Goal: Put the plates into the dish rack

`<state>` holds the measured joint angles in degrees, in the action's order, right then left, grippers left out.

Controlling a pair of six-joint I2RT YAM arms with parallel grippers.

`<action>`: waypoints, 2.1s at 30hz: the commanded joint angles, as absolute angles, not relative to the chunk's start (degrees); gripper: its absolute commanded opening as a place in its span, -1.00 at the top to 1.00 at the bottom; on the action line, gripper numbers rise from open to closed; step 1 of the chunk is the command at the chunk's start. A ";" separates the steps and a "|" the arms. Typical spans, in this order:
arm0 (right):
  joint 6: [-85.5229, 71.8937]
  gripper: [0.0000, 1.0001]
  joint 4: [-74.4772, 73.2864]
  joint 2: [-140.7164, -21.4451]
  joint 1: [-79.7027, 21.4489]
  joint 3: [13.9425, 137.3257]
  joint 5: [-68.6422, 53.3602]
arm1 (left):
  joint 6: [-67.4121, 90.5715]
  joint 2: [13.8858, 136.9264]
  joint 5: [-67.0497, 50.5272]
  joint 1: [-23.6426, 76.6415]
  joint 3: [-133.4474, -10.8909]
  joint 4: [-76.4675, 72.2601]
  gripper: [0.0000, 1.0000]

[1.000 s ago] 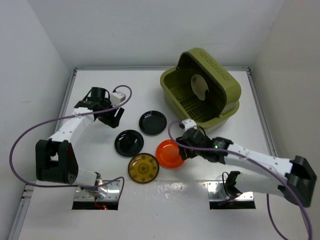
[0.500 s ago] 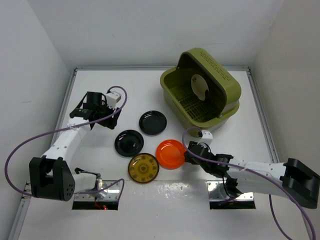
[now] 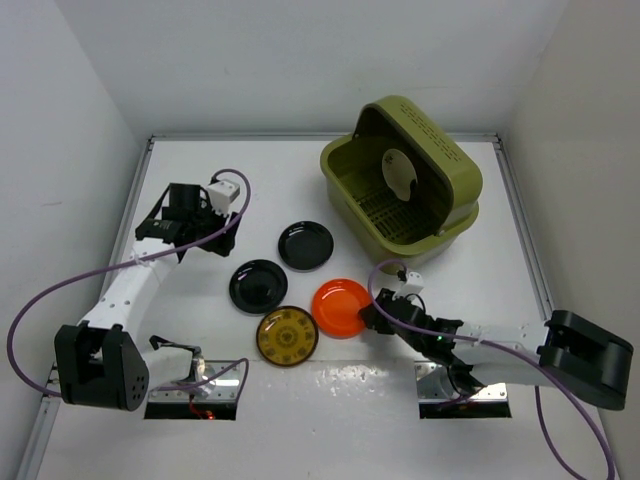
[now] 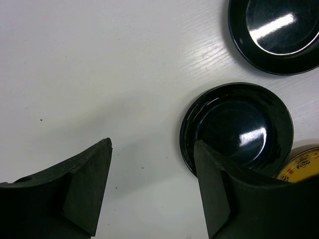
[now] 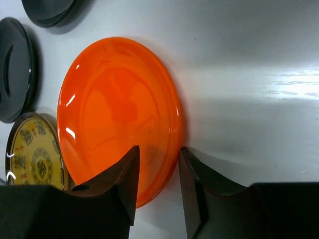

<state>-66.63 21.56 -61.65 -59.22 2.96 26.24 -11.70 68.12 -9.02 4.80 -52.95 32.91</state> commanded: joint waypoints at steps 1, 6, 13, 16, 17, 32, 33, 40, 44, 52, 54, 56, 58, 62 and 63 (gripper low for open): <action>-66.97 0.31 26.10 -62.48 -58.98 -1.76 23.64 | -10.81 66.18 -10.46 4.22 -52.82 31.64 -0.42; -67.76 0.73 25.75 -63.72 -58.62 -2.20 23.73 | -10.81 66.18 -10.99 4.22 -52.29 31.64 -0.42; -59.01 1.00 16.66 -58.02 -58.97 1.73 24.43 | -11.33 65.65 -10.99 4.22 -51.77 31.64 -0.42; -51.17 1.00 4.68 -53.62 -60.20 7.81 27.24 | -11.86 65.65 -10.29 4.22 -51.77 31.64 -0.42; -45.41 1.00 2.92 -51.44 -60.64 12.09 27.68 | -11.87 66.18 -10.28 4.22 -52.38 31.64 -0.42; -0.98 1.00 -16.70 -65.03 -57.58 63.60 36.65 | -16.87 78.91 -7.30 4.22 -73.29 38.14 -0.42; 4.34 1.00 -16.44 -67.82 -56.44 67.03 37.00 | -17.57 79.71 -7.29 4.22 -75.91 38.67 -0.42; 19.23 1.00 -8.17 -77.59 -37.72 78.04 33.32 | -19.42 87.97 -7.29 4.22 -86.03 40.52 -0.42; 24.69 1.00 -5.03 -81.91 -33.14 80.51 32.44 | -18.81 93.76 -9.31 4.22 -91.83 41.04 -0.42; 29.34 1.00 -0.44 -88.15 -30.06 80.95 34.79 | -19.60 103.70 -12.74 4.91 -99.66 41.04 -0.34; 30.06 1.00 1.13 -88.42 -30.41 79.90 35.59 | -19.60 106.07 -13.45 5.53 -101.94 41.04 -0.34; 30.50 1.00 2.89 -88.51 -30.59 78.41 37.09 | -19.60 107.75 -13.97 6.33 -103.70 41.04 -0.34; 29.80 1.00 3.86 -89.03 -30.41 76.39 37.88 | -18.12 110.37 -14.76 7.73 -106.68 41.04 -0.34; 30.32 1.00 7.71 -92.02 -30.06 75.76 40.86 | -15.47 113.89 -17.14 7.73 -111.79 40.52 -0.34; 30.67 1.00 8.43 -93.15 -29.88 75.76 41.22 | -14.77 114.43 -17.83 8.26 -112.49 40.52 -0.34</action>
